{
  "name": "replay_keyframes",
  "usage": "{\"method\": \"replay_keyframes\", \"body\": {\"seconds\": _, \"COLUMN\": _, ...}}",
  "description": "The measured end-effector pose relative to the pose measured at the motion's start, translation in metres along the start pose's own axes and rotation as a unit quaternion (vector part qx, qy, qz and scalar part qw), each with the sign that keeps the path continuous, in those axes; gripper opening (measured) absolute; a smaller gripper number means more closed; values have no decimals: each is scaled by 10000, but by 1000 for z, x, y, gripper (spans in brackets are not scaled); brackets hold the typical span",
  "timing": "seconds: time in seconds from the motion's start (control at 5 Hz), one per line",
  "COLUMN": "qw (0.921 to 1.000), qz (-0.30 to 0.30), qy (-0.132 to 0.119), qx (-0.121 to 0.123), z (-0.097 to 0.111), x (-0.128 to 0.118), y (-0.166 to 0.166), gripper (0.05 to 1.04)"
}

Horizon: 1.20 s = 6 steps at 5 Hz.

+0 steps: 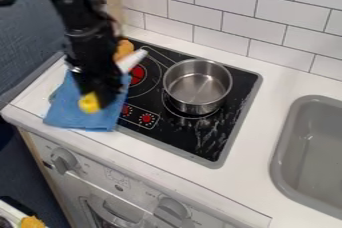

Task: Put the knife on the right bottom corner of the stove

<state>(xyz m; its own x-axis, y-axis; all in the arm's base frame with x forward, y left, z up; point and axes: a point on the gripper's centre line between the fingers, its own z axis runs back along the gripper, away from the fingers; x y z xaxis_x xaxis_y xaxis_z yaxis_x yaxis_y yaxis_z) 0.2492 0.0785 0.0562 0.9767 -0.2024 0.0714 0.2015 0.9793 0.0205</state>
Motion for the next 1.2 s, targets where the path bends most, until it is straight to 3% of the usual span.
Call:
{"method": "replay_keyframes", "body": {"seconds": 0.2, "qw": 9959, "qz": -837, "qy": 79, "qx": -338, "z": -14, "x": 14, "y": -46, "gripper": 462}}
{"method": "replay_keyframes", "body": {"seconds": 0.4, "qw": 9840, "qz": -1699, "qy": 268, "qx": -461, "z": -32, "x": 24, "y": -94, "gripper": 462}}
{"method": "replay_keyframes", "body": {"seconds": 0.6, "qw": 9767, "qz": -2073, "qy": 354, "qx": -431, "z": -39, "x": 27, "y": -145, "gripper": 462}}
{"method": "replay_keyframes", "body": {"seconds": 0.8, "qw": 9823, "qz": -1796, "qy": 382, "qx": -365, "z": -42, "x": 31, "y": -151, "gripper": 462}}
{"method": "replay_keyframes", "body": {"seconds": 1.2, "qw": 9973, "qz": -595, "qy": 326, "qx": -274, "z": -44, "x": 38, "y": -137, "gripper": 462}}
